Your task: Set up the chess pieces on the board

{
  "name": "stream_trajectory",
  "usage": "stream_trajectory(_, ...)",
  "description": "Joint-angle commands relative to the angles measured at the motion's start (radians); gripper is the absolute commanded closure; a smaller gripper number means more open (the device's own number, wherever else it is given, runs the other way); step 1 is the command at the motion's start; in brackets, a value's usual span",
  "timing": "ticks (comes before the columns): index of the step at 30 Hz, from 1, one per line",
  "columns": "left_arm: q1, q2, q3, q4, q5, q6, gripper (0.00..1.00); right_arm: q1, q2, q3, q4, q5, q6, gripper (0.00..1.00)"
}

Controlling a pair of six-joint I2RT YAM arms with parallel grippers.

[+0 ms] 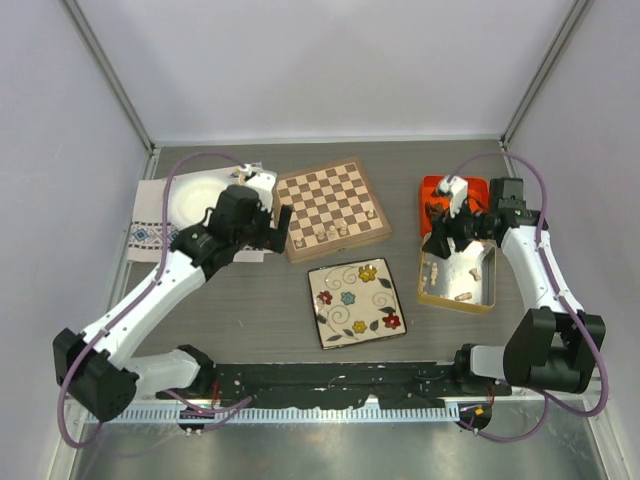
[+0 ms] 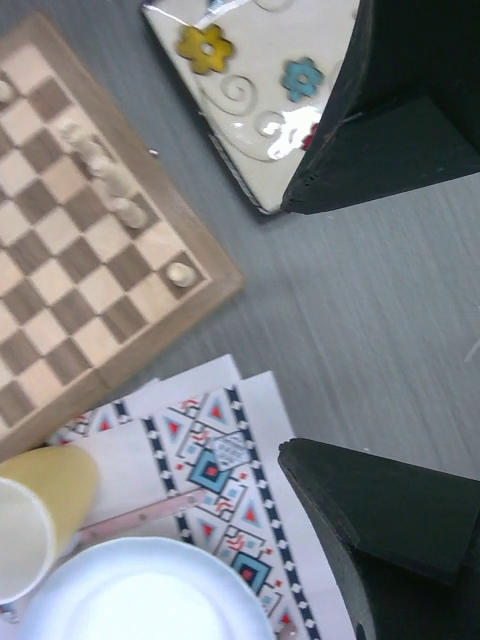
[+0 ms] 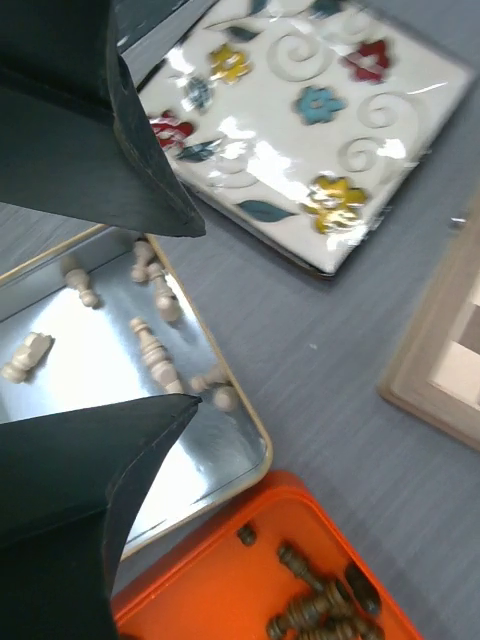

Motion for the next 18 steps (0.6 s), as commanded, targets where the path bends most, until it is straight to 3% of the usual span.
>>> stream_trajectory(1, -0.002, -0.148, -0.147, 0.064, 0.005, 0.076, 0.0, 0.0, -0.079, -0.125, -0.072, -0.005, -0.517, 0.3)
stream_trajectory(7, -0.002, -0.305, -0.299, 0.078, -0.011, 0.139, 0.0, -0.008, 0.087, -0.021, -0.216, 0.072, -0.871, 0.36)
stream_trajectory(11, -0.002, -0.339, -0.299, 0.048, -0.046, 0.169, 0.0, -0.012, 0.188, 0.016, -0.261, 0.096, -0.997, 0.44)
stream_trajectory(18, -0.002, -0.417, -0.373, 0.077, -0.015, 0.184, 0.0, -0.022, 0.321, 0.088, -0.299, 0.093, -1.124, 0.47)
